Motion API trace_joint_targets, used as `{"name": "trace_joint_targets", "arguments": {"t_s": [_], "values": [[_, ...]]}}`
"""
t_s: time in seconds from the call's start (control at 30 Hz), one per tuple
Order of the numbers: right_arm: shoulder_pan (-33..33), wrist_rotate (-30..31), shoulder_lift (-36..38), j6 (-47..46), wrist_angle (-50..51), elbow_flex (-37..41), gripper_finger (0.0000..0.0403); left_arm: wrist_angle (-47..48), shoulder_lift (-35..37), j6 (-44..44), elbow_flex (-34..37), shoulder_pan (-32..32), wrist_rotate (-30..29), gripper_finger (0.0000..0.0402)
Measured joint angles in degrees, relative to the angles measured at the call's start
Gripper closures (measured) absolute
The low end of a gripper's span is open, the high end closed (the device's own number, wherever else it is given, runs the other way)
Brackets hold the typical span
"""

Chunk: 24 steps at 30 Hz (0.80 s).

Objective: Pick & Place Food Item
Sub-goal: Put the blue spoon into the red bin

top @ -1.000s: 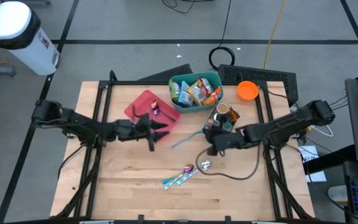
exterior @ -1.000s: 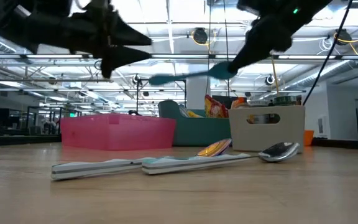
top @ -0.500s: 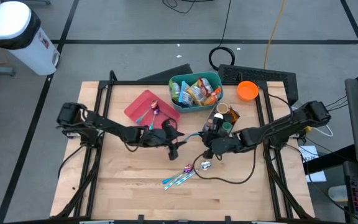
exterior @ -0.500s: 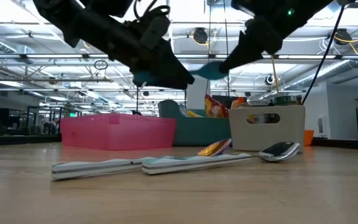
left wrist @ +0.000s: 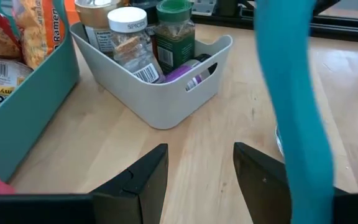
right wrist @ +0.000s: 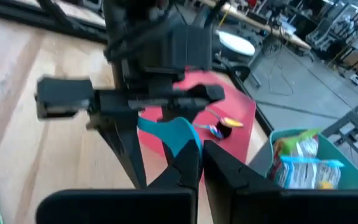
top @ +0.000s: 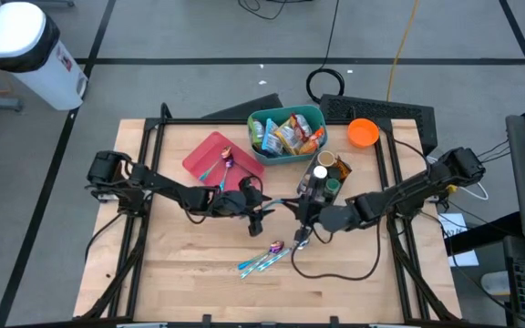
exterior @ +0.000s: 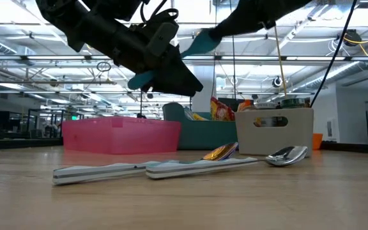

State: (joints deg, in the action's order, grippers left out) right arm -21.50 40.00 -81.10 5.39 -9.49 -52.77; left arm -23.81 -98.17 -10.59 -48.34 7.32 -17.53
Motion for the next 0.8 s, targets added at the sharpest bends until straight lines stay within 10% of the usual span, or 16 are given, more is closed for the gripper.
{"name": "trace_joint_targets", "arguments": {"t_s": [0.8], "values": [[-0.2, -1.7, -10.2, 9.5, -30.6, 0.0, 0.0403, -4.9, 0.0, -0.5, 0.1, -0.1, -0.7, 0.0215]]}}
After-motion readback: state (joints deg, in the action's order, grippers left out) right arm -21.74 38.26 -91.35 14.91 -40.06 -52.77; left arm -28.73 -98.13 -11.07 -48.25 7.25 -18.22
